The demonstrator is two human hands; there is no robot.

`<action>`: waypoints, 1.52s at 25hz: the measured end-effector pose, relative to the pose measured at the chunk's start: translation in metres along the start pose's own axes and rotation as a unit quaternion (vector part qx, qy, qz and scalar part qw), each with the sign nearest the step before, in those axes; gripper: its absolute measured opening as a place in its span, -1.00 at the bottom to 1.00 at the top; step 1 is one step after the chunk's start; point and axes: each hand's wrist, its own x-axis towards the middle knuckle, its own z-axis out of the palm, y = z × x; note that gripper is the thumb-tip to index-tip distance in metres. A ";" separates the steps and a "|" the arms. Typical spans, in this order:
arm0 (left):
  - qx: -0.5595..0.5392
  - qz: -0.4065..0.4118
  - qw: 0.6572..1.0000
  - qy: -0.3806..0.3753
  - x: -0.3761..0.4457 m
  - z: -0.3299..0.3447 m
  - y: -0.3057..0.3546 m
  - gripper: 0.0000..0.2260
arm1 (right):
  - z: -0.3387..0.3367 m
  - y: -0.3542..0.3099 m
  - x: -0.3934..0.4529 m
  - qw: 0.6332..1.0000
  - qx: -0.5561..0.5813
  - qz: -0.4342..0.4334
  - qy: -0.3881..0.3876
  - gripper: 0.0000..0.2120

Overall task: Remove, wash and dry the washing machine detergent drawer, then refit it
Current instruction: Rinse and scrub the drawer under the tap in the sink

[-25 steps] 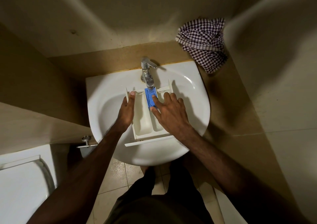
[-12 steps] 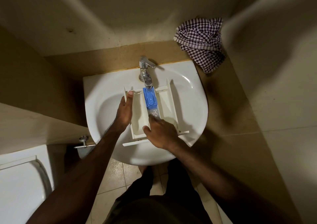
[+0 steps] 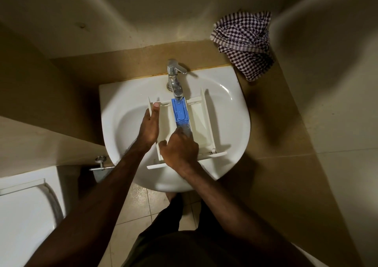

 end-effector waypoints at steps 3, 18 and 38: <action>-0.002 -0.002 1.000 0.019 -0.001 0.003 0.002 -0.46 | -0.010 0.015 0.005 0.994 -0.078 -0.055 -0.048 -0.55; -0.013 0.018 1.000 -0.003 0.000 -0.003 -0.001 -0.52 | -0.061 0.083 0.041 0.725 -0.517 -0.449 -0.071 -0.65; -0.001 0.004 1.000 0.030 0.006 0.000 -0.008 -0.36 | -0.054 0.085 0.056 0.805 -0.383 -0.417 -0.174 -0.47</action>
